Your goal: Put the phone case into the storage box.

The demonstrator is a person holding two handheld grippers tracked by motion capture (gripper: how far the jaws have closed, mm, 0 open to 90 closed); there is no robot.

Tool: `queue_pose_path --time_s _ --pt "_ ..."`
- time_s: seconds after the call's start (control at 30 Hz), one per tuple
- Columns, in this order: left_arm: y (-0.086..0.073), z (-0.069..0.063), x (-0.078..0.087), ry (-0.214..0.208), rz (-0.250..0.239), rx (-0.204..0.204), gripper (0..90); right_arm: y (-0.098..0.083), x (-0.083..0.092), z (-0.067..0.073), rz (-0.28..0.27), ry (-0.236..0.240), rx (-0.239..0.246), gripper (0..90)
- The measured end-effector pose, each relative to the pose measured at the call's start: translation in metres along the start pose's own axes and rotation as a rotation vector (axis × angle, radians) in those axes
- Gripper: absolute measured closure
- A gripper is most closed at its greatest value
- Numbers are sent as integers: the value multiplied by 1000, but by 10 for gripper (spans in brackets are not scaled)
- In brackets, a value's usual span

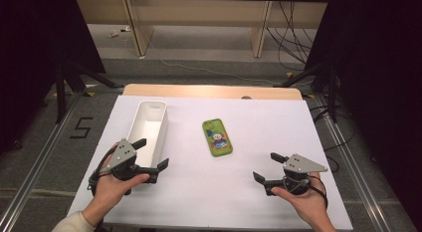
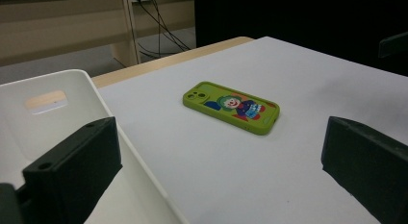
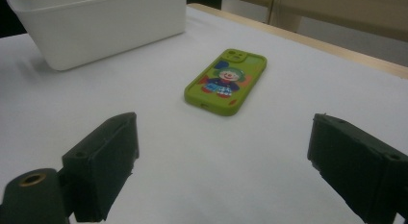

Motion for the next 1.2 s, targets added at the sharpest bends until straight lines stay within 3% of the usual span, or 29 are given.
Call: queue_pose_path --time_s 0.77,1.2 --pt "0 0 0 1 -2 6 0 1 -3 2 1 0 -4 125" --pt "-1 -1 -2 -3 3 7 4 6 -14 1 -8 -7 5 218"
Point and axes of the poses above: each handheld gripper's, and its own axes: x roughly backward along the jaws, y roughly out of its top, z roughly to its left, the point moved 5 cm from there along -x, roughly forward along the jaws, and after that the axes turned 4 degrees about x, right-handed, at the moved point
